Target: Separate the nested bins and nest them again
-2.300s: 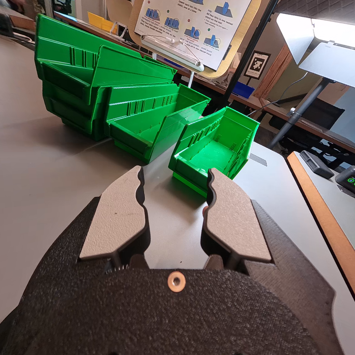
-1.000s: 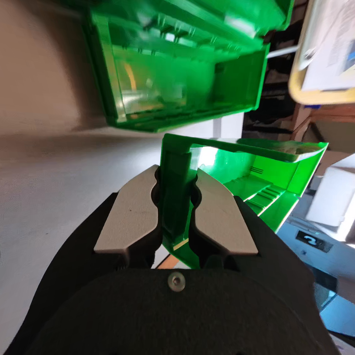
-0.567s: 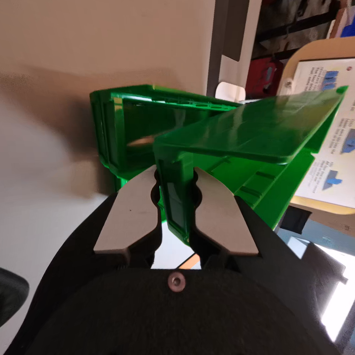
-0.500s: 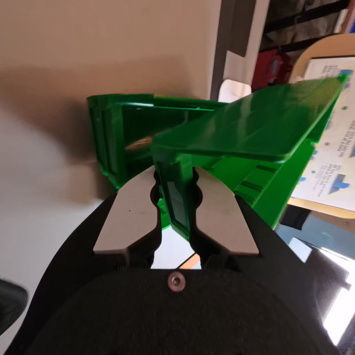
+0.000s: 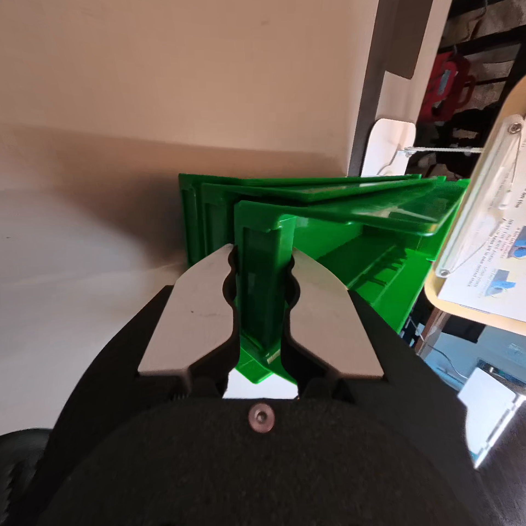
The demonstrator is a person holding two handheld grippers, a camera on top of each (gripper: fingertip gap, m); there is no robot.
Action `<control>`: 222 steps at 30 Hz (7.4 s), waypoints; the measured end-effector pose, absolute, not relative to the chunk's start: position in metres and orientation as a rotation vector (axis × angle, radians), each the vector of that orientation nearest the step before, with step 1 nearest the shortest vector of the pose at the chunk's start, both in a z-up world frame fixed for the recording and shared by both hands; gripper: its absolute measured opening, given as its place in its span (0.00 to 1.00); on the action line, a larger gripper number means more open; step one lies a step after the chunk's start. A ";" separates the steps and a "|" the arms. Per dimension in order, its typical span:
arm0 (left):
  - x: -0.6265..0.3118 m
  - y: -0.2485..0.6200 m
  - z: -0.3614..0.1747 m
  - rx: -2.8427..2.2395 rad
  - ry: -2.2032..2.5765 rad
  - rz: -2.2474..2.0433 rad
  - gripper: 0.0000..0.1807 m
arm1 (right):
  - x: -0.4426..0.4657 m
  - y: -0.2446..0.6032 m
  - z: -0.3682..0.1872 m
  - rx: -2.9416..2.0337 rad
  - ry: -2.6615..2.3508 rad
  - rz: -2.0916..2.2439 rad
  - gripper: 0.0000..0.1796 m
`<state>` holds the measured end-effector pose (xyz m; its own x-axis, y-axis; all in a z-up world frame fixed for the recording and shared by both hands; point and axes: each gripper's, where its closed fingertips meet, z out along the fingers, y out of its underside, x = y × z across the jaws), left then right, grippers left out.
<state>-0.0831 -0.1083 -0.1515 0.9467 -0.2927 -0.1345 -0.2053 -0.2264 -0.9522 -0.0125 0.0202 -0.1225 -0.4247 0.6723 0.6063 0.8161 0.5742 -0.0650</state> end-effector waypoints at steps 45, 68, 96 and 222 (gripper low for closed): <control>-0.084 -0.106 -0.156 -1.838 0.328 -0.147 0.26 | 0.094 0.082 -0.147 -1.276 -2.079 -0.263 0.17; -0.083 -0.110 -0.150 -1.815 0.340 -0.141 0.26 | 0.043 0.069 0.046 -1.083 -1.930 -0.349 0.05; -0.082 -0.107 -0.158 -1.844 0.339 -0.132 0.25 | 0.145 -0.050 -0.124 -0.888 -1.860 -0.258 0.00; -0.043 -0.051 -0.131 -1.737 0.362 -0.084 0.24 | 0.050 0.055 -0.152 -1.440 -1.263 0.621 0.24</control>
<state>-0.0427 -0.0509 -0.1312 0.9474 -0.2862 -0.1435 -0.1932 -0.1537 -0.9690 0.0498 0.0552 -0.1517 0.3019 0.9194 0.2519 0.3619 0.1339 -0.9226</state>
